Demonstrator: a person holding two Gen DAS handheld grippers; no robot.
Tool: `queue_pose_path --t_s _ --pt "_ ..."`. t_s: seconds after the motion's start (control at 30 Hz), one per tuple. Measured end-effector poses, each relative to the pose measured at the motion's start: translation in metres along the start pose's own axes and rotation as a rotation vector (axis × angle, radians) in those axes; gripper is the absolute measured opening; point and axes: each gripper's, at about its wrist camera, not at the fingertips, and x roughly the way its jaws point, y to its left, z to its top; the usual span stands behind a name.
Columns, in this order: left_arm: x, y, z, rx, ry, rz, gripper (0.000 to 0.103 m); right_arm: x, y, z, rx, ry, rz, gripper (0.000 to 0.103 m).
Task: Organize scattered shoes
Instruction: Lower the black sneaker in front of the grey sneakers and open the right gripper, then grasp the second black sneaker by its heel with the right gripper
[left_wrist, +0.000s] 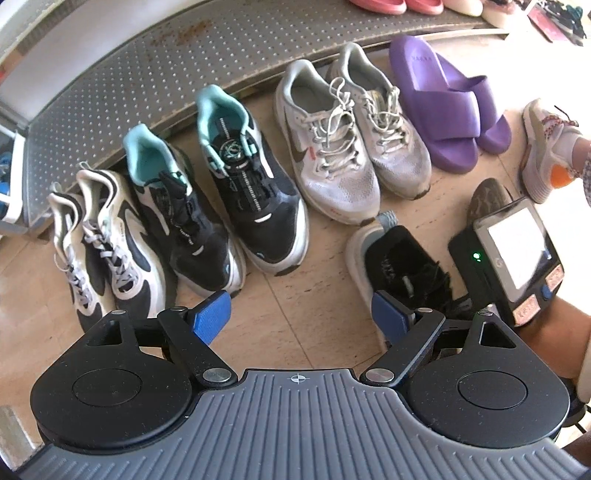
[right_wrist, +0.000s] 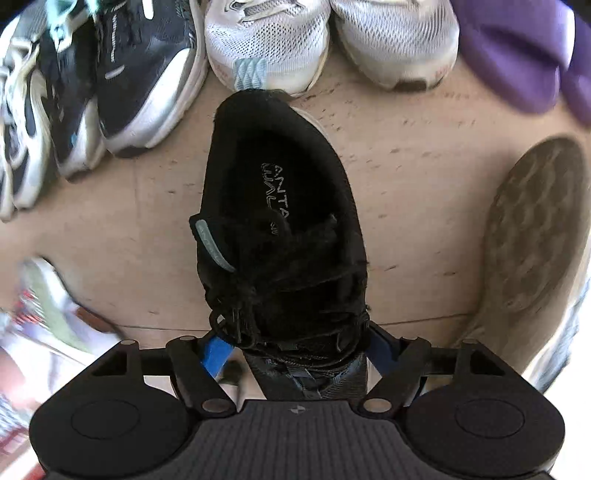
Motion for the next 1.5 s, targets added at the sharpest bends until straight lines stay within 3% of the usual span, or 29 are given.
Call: queue_pose_path --t_s 0.13,0.23,0.47,0.73,0.83,0.93,1.03,1.13,1.2,1.5 --pt "-0.002 0.0 -0.002 -0.006 -0.013 -0.002 0.087 -0.001 0.03 -0.007 -0.221 -0.079 -0.12 0.08" --pt "-0.005 0.0 -0.002 -0.009 -0.031 0.004 0.087 -0.005 0.036 -0.009 -0.247 -0.089 -0.16 0.09" --pt "-0.02 -0.008 0.002 0.004 -0.091 0.007 0.088 -0.035 0.026 -0.014 -0.281 -0.089 -0.152 0.092" --pt "-0.039 -0.033 0.008 0.055 -0.15 -0.015 0.089 -0.11 -0.012 -0.03 -0.22 -0.135 -0.156 0.092" --pt "-0.039 -0.049 0.008 0.105 -0.148 -0.03 0.09 -0.141 -0.037 -0.032 -0.17 -0.215 -0.164 0.094" --pt "-0.028 -0.058 0.006 0.137 -0.109 -0.043 0.09 -0.165 -0.091 -0.026 -0.003 -0.328 -0.164 0.096" --pt "-0.016 -0.065 0.005 0.157 -0.069 -0.023 0.09 -0.157 -0.132 -0.019 0.15 -0.331 -0.144 0.095" --pt "-0.007 -0.064 0.008 0.153 -0.047 -0.009 0.09 -0.125 -0.165 -0.015 0.282 -0.277 -0.073 0.092" --pt "0.0 -0.06 0.011 0.134 -0.033 -0.001 0.09 -0.102 -0.173 -0.008 0.321 -0.226 -0.074 0.092" --pt "0.021 -0.027 0.016 0.006 0.029 0.035 0.09 -0.05 -0.153 0.029 0.181 -0.188 -0.15 0.094"
